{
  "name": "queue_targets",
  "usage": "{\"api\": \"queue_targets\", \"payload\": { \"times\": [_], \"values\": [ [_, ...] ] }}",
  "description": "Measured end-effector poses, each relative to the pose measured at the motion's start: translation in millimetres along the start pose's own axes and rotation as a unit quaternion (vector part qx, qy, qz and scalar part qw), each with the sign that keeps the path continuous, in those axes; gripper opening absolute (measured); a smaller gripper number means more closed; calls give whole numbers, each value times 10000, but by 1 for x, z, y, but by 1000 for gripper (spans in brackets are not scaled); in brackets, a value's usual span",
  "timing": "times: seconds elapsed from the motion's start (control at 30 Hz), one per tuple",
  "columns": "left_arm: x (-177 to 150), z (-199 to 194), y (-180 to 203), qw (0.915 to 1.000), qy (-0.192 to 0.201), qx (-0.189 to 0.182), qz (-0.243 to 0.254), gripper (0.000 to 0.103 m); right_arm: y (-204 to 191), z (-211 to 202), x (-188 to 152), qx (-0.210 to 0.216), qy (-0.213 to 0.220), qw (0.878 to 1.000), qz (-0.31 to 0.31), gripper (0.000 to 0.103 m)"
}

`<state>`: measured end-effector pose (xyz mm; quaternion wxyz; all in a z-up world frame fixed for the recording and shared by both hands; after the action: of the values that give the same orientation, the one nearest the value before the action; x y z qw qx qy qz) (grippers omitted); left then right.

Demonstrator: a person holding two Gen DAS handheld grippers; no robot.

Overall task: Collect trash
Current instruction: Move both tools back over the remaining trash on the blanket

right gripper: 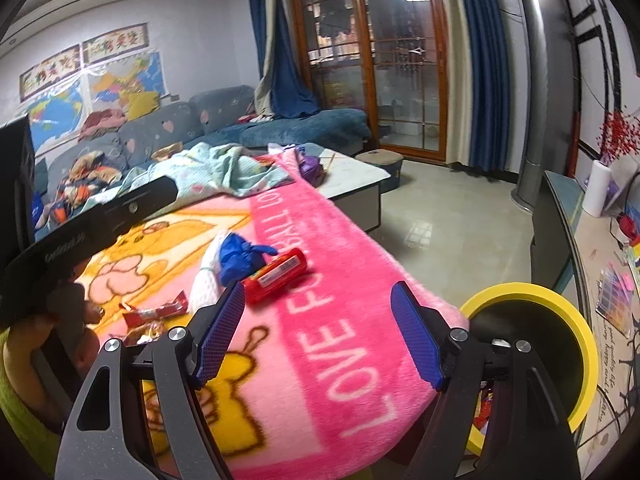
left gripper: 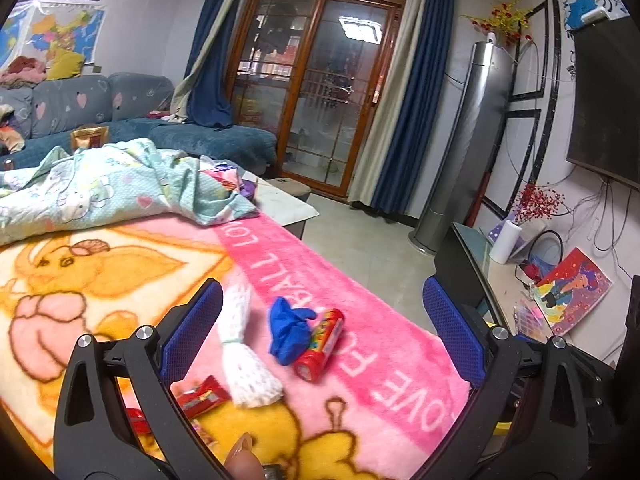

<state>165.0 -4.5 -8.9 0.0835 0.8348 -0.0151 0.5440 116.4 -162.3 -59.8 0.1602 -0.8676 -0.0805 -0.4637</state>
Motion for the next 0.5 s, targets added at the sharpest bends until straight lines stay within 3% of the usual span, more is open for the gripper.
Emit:
{"api": "queue_targets", "payload": {
  "times": [0.5],
  "values": [
    [-9,-15,-55,9984,-151,509,-209,92,-52,10,-19,490,-369,9968,-512,73]
  ]
}}
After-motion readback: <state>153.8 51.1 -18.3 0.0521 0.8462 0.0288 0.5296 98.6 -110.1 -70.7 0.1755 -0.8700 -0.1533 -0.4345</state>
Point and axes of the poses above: each gripper's, at about its wrist camera, not at the fingertips, and z roughly the way its jaws point, y to its right, x to its top, the point moved 5 cm from there along z, roughly the way its jaws point, and after that the axes turned 7 degrees about z, right-handed, at the moved point
